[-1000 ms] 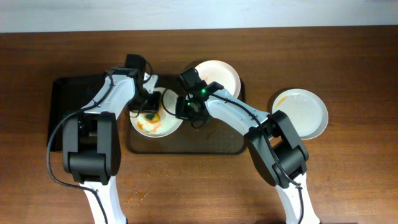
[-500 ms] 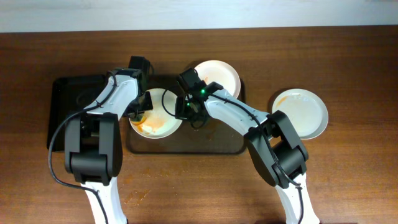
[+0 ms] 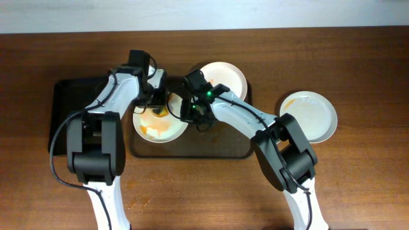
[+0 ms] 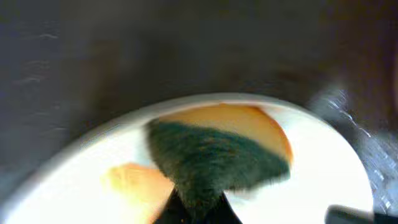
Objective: Clean dirty plates on tray and stack at the side
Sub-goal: 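Lift the plate with the right gripper and stack it on the right plate, then grasp the last white plate rim with the right gripper, then scrub the held last plate with the sponge in the left gripper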
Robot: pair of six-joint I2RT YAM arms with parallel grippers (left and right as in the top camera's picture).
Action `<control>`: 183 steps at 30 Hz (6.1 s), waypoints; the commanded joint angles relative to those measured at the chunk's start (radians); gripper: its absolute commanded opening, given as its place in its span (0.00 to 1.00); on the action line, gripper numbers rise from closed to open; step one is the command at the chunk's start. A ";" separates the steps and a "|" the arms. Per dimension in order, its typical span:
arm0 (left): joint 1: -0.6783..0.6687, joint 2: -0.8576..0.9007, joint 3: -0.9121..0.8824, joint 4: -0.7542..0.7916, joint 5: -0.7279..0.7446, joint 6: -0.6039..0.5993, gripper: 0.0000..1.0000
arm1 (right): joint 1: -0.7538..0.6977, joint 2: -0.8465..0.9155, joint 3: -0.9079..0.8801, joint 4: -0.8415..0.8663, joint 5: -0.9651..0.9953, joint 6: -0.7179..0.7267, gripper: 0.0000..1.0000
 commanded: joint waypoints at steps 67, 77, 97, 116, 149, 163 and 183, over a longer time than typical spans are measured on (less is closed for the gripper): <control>0.038 0.013 0.319 -0.156 -0.175 -0.229 0.01 | -0.480 -0.451 -0.272 0.016 0.110 -0.166 0.54; -0.038 0.013 0.316 -0.083 -0.174 -0.048 0.01 | -0.314 -0.185 -0.271 0.128 0.175 -0.006 0.24; -0.038 0.013 0.312 -0.079 -0.175 -0.048 0.01 | -0.164 -0.025 0.060 -0.152 0.108 -0.623 0.35; -0.038 0.013 0.243 -0.095 -0.156 -0.048 0.01 | -0.127 0.018 0.059 -0.095 0.080 0.011 0.04; -0.088 0.060 -0.023 -0.074 0.111 0.505 0.00 | -0.127 0.018 0.059 -0.080 0.047 -0.064 0.04; -0.087 0.191 0.035 -0.058 -0.540 -0.179 0.00 | -0.127 0.018 0.059 -0.080 0.046 -0.064 0.04; -0.093 0.192 0.072 0.107 -0.550 -0.082 0.01 | -0.127 0.018 0.059 -0.085 0.024 -0.068 0.04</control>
